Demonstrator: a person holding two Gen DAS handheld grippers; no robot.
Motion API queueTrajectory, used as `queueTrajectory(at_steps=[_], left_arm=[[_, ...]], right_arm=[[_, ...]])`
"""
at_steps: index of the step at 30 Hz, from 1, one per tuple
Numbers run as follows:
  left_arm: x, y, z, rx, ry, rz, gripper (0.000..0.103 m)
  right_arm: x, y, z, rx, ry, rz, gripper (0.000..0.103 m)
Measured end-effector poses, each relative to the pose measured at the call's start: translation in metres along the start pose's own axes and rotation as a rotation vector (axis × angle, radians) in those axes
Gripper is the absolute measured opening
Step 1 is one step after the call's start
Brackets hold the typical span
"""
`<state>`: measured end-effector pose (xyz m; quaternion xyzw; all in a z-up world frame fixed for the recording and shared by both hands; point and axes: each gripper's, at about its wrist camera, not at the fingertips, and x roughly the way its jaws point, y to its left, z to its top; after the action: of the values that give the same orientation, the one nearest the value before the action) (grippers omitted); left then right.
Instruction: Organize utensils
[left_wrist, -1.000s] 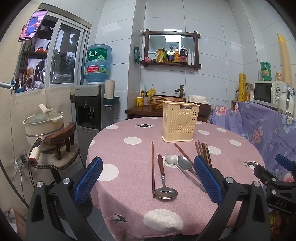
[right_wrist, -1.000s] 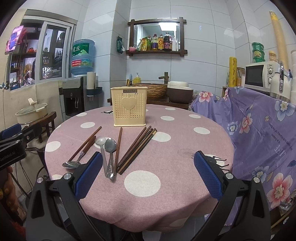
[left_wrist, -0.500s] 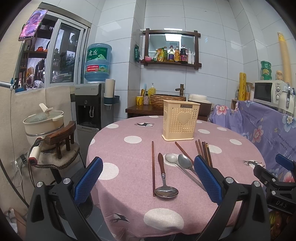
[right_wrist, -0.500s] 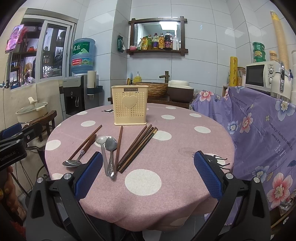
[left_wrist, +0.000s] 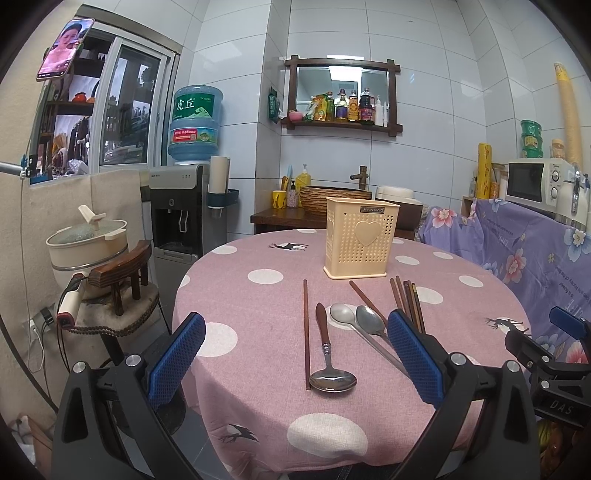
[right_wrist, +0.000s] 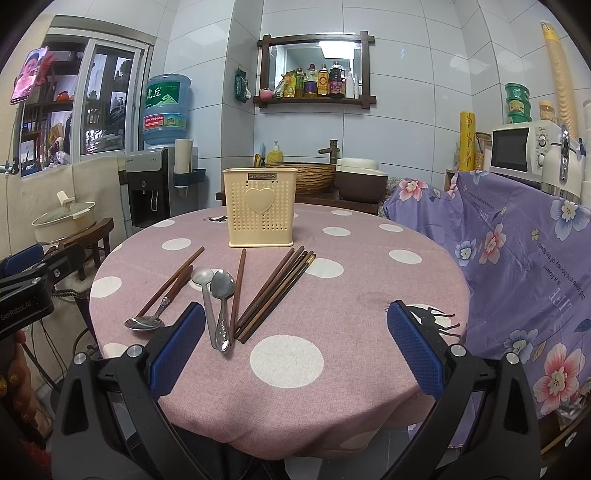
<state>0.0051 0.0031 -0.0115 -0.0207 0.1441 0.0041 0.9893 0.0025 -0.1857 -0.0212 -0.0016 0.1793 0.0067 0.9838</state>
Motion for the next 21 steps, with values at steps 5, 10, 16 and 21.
queueTrajectory(at_steps=[5, 10, 16, 21], left_arm=[[0.0, 0.0, 0.001, 0.0, 0.002, -0.001, 0.098], [0.0, -0.001, 0.002, -0.001, 0.002, -0.001, 0.098], [0.001, 0.0, -0.001, 0.0, 0.005, 0.001, 0.098], [0.008, 0.005, -0.013, 0.006, 0.032, 0.024, 0.098]], right_arm=[[0.0, 0.001, 0.0, -0.001, 0.001, 0.0, 0.097], [0.0, 0.001, -0.001, -0.001, 0.003, 0.001, 0.097], [0.001, 0.002, -0.003, -0.006, 0.012, 0.004, 0.097], [0.009, 0.0, -0.003, -0.008, 0.04, 0.003, 0.097]])
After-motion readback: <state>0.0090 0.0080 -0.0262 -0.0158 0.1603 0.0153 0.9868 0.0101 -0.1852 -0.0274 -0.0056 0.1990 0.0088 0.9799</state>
